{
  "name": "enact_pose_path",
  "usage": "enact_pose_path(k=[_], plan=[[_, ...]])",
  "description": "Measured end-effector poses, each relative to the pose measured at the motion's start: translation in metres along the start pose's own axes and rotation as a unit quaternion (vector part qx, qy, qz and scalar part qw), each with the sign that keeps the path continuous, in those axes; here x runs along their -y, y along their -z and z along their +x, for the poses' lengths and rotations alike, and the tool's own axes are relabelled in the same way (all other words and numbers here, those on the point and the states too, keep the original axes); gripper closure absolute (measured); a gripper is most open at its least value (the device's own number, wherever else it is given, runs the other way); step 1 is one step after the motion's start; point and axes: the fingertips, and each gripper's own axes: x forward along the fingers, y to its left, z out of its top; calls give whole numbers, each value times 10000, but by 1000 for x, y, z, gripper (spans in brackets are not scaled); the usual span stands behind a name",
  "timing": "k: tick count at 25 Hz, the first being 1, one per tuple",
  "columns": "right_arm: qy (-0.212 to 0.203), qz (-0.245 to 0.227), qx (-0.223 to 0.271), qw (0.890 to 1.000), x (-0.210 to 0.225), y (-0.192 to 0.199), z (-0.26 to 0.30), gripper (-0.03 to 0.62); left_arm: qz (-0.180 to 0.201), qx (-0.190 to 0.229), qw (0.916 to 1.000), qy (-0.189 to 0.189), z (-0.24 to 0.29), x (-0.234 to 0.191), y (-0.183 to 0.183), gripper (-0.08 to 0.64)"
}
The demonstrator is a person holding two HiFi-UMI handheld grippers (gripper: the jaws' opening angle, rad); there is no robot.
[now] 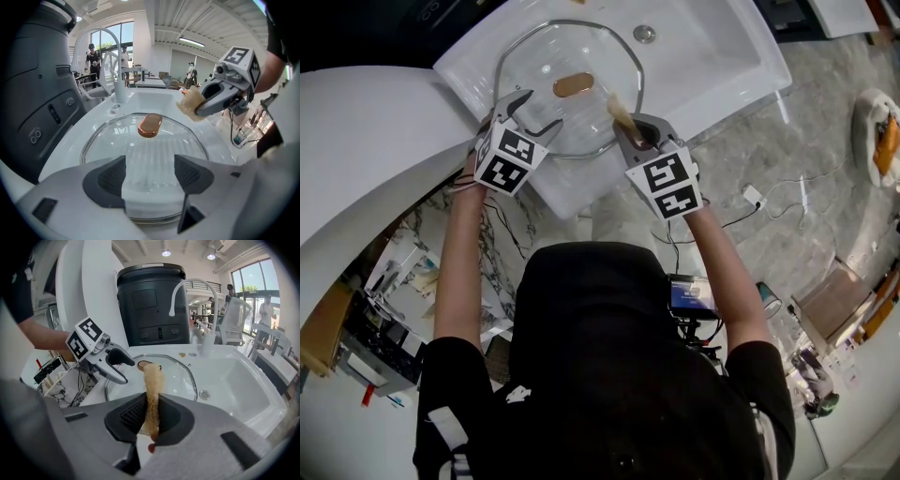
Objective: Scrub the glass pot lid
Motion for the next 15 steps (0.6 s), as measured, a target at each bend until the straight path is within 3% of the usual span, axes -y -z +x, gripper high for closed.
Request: enact_pose_path(k=[6, 15], plan=[[127, -420, -338, 9985, 9, 8, 3, 578, -7, -31, 10000, -13, -1, -1, 0, 264], [219, -1250, -1107, 9857, 31, 21, 21, 578, -20, -179, 9998, 12, 0, -2, 3, 264]])
